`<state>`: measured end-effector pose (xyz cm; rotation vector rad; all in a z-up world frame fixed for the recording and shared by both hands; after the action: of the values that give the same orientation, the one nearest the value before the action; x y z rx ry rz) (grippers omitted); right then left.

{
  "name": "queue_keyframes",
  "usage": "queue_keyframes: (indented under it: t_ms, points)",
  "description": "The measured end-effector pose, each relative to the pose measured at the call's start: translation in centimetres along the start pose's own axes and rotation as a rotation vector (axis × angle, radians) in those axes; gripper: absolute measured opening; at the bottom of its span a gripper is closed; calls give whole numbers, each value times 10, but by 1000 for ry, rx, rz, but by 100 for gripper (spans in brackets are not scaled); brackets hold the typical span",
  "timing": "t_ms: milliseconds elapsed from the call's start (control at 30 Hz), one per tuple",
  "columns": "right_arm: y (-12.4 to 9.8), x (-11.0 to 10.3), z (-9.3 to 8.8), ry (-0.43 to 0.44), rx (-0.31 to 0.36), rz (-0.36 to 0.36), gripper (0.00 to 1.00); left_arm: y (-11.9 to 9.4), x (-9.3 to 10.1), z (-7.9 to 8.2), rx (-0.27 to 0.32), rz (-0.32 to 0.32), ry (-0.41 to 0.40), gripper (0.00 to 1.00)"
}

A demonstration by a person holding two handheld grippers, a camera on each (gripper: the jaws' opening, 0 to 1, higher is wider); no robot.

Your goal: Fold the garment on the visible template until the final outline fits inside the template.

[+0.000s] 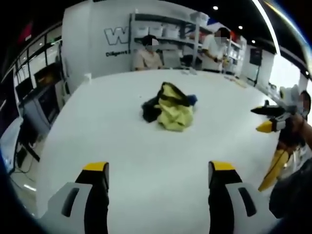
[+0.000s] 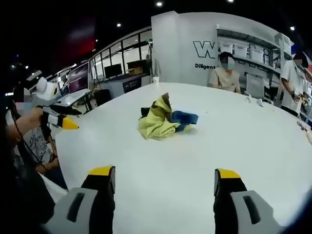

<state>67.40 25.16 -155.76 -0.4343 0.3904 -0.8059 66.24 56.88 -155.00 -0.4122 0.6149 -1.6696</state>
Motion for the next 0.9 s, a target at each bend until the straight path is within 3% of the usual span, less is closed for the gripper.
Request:
queue_keyframes:
  t_ms: [400,700,900]
  points:
    - [17,1,15,-25,15,19,79,14,-7,20,36,9,18,76]
    - [25,7,19,-31,8,31,79,22,-7,22,30,-3,15,75]
    - [38,11,31,-59,9,48,76,30,-9,36,50,-8,4,72]
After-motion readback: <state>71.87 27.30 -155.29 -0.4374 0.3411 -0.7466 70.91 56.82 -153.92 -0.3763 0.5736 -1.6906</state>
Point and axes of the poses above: the point that each gripper's makers call its tool centre point, and the gripper's own axes: y roughly forward along the fingers, x roughly to its right, z roughly out of its top, the point moved 2 cm from there along -y, roughly backward along the fingers, and after that the axes turned 11 degrees about z, right-handed, at the moved point
